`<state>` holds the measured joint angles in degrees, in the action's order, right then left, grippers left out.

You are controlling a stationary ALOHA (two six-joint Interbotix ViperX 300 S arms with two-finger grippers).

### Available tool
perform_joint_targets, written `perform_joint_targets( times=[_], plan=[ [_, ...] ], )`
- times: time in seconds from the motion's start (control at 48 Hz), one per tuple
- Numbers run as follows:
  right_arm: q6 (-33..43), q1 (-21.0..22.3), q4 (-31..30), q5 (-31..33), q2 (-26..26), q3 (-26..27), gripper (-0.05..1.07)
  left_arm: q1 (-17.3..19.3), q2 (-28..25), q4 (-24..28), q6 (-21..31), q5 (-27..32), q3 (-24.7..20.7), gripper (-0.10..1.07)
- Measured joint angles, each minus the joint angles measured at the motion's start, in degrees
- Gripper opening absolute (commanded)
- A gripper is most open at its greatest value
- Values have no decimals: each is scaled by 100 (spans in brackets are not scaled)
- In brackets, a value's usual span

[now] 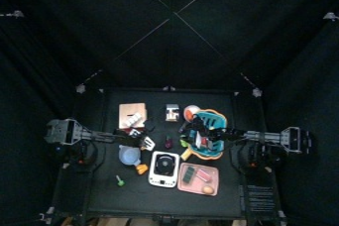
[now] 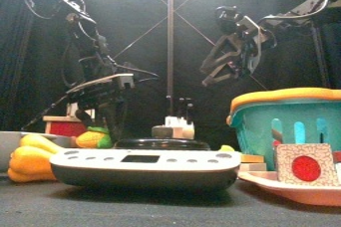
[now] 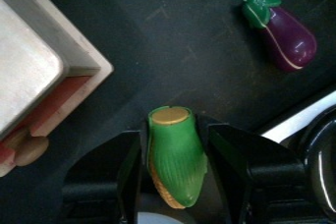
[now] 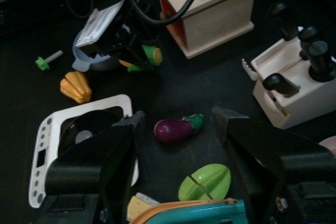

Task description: Place corn in bowl

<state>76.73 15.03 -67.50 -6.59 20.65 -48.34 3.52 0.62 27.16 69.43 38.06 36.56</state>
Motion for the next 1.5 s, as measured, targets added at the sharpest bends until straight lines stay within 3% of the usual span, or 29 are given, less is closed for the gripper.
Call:
perform_joint_targets(
  times=[0.167, 0.333, 0.521, 0.75, 1.125, 1.5],
  plan=[
    [0, 0, 0, 0, 0, 0, 91, -18, 18, 70, -97, 9, -114, 75],
    [0, 0, 0, 0, 0, 0, 91, -70, 185, 132, -624, 141, -308, 75],
    [0, 0, 0, 0, 0, 0, 91, -211, 545, -246, -1424, 844, -510, 75],
    [0, -9, 0, 9, 0, 0, 91, -536, 853, -659, -2013, 1459, -527, 75],
    [0, 0, 0, 0, 0, 0, 91, -1081, 1230, -1151, -3006, 1740, 220, 76],
    [-9, 0, 0, 9, -26, 0, 91, -1063, 1222, -1301, -3050, 1494, 519, 76]
  ],
)
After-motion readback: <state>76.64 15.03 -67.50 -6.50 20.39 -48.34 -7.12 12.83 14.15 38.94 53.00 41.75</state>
